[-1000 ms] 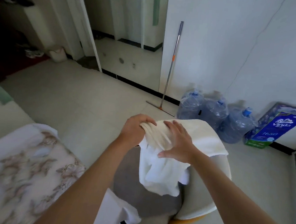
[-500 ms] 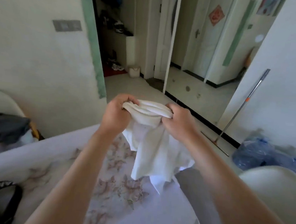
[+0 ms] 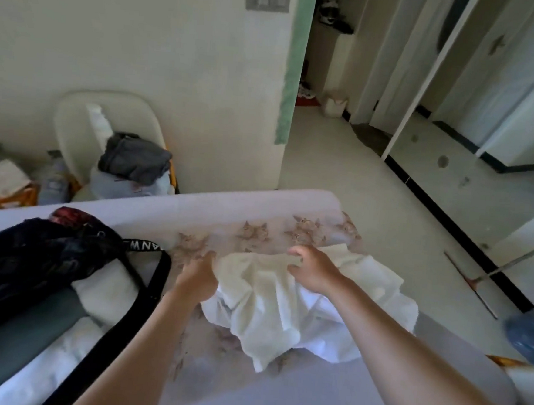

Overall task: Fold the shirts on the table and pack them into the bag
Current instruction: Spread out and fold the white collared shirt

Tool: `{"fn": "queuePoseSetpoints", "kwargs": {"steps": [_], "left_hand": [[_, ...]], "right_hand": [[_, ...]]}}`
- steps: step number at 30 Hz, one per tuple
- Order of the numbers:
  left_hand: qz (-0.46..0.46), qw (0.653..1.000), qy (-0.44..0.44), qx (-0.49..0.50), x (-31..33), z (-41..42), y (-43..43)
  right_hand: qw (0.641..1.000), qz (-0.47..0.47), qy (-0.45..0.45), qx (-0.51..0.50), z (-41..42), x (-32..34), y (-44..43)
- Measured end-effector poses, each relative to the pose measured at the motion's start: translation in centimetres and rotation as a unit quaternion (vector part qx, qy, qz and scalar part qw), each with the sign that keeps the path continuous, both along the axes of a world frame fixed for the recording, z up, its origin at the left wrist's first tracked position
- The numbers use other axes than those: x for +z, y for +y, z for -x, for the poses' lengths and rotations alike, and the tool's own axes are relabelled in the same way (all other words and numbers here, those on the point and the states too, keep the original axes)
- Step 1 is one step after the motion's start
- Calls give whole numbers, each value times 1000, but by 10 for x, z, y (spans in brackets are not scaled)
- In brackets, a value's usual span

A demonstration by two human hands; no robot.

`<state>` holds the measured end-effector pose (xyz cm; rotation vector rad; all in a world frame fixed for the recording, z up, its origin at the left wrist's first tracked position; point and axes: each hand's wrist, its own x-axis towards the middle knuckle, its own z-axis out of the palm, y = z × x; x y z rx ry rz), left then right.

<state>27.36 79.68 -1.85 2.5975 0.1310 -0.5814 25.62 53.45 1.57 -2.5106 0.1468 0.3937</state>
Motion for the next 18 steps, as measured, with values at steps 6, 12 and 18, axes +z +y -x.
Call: {"fn": "queuePoseSetpoints", "kwargs": {"steps": [6,12,18], "left_hand": [[-14,992,-110,-62,-19,25,-43],[9,978,-29,-207,-52,31,-96],[-22,991,-52,-120,-64,5,-118]], "right_hand": [[992,108,55,32,10,-64,-12],[994,101,31,15,-4,-99,-24],[998,9,10,-56,-50,-87,-29]]}}
